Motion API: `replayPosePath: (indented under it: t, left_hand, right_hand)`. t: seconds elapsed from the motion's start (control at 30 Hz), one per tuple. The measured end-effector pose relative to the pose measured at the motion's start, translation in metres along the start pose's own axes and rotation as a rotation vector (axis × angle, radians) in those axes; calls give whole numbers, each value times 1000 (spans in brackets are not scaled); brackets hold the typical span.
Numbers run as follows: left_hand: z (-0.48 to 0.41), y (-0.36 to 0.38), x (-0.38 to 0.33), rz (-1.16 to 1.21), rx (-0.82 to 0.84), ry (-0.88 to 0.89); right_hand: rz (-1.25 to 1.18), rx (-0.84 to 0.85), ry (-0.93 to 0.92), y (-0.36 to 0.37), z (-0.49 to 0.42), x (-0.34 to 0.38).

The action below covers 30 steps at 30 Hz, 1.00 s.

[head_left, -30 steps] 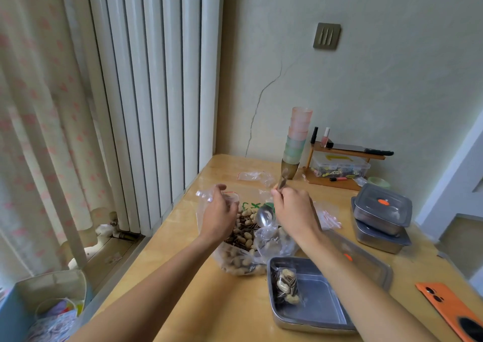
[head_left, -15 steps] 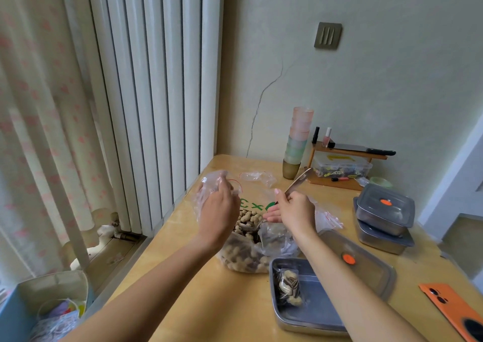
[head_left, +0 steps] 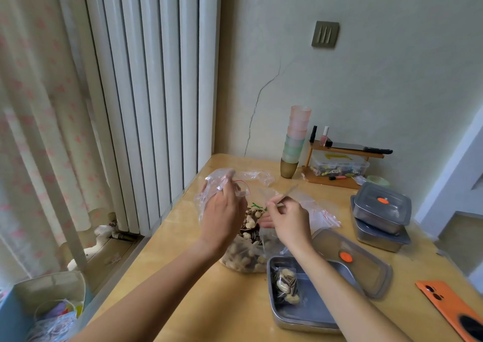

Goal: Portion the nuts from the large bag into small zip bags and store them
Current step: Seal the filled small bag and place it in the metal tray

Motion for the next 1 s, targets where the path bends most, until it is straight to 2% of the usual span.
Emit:
replayPosePath:
  t: [0.13,0.33,0.43,0.53,0.63,0.77,0.83,0.93,1.0]
  left_hand:
    - [12,7,21,-28,57,-135]
    - [28,29,40,32,280,-326]
    - [27,29,46,46,277,-426]
    - [23,25,53,16,241,-477]
    - [15,18,52,-33,176,-433]
    - [-1,3,38,-51,2,-285]
    - [-7,0,26,-40,-32,-184]
    - [-12,1,11,-26,-28,-78]
    - [-14,4,3,-38,-30,8]
  right_hand:
    - [13,-54,31,-4,-3,-9]
    - [-81,-158,245,-23,-16,-23]
    - [-76,-170,287,-31,-19,-26]
    - [9,-193,209,-40,-20,-20]
    - [149,-134,26,-32,-17,-6]
    - [345,93,-215,0,-2,18]
    - [422,146,-296,13,2,28]
    - [466,143,-349,22,3,38]
    - [440,144,-311,25,1,36]
Point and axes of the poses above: each hand's wrist, its own z-axis away from the middle knuckle, its own y-axis out of the palm, x = y × z, the point moved 7 cm from there along -z, towards the middle knuckle, and after that the axes turned 11 degrees about -x, right-handed, at the moved point
